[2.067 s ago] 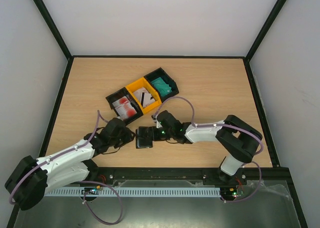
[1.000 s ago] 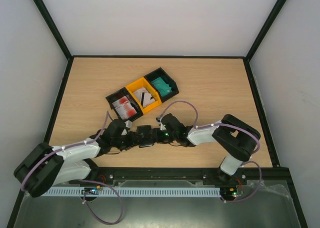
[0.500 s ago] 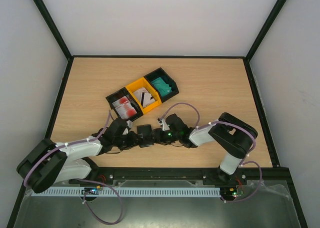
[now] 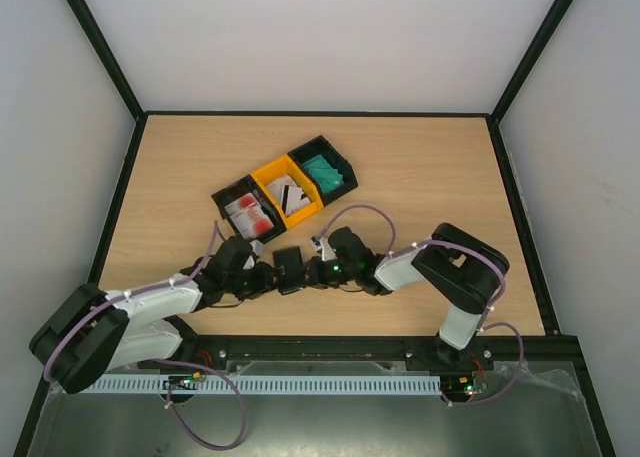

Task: Put the credit cards into the card holder
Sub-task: Adjust the card holder at the center of the board.

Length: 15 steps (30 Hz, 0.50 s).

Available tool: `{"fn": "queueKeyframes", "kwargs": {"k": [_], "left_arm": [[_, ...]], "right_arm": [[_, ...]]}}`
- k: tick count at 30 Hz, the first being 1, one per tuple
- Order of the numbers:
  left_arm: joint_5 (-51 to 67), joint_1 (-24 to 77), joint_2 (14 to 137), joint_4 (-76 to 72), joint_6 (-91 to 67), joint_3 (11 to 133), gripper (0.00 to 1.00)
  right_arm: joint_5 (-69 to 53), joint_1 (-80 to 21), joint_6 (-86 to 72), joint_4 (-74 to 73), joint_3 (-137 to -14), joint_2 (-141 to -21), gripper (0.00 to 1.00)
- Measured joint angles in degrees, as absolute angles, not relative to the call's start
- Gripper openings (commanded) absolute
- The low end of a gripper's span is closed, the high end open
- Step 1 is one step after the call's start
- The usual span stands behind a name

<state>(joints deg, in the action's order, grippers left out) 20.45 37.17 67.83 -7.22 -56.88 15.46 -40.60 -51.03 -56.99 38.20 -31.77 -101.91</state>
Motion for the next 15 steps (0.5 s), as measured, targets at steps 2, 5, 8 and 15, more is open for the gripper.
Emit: {"fn": "queueKeyframes", "kwargs": {"k": [2, 5, 8, 15], "left_arm": [[19.73, 37.08, 65.98, -5.76, -56.71, 15.49, 0.48], [17.21, 36.93, 61.30, -0.99, -56.05, 15.84, 0.53], [12.80, 36.93, 55.53, 5.82, -55.61, 18.20, 0.56], [2.22, 36.67, 50.13, 15.51, -55.44, 28.12, 0.58]], "right_arm": [[-38.81, -51.16, -55.64, 35.22, -32.03, -99.92, 0.02], [-34.06, -51.53, -52.27, 25.43, -33.89, -95.42, 0.02], [-26.94, -51.59, -48.62, 12.23, -37.52, -90.87, 0.02], [-4.62, -52.99, -43.92, -20.53, -49.56, -83.35, 0.02]]}}
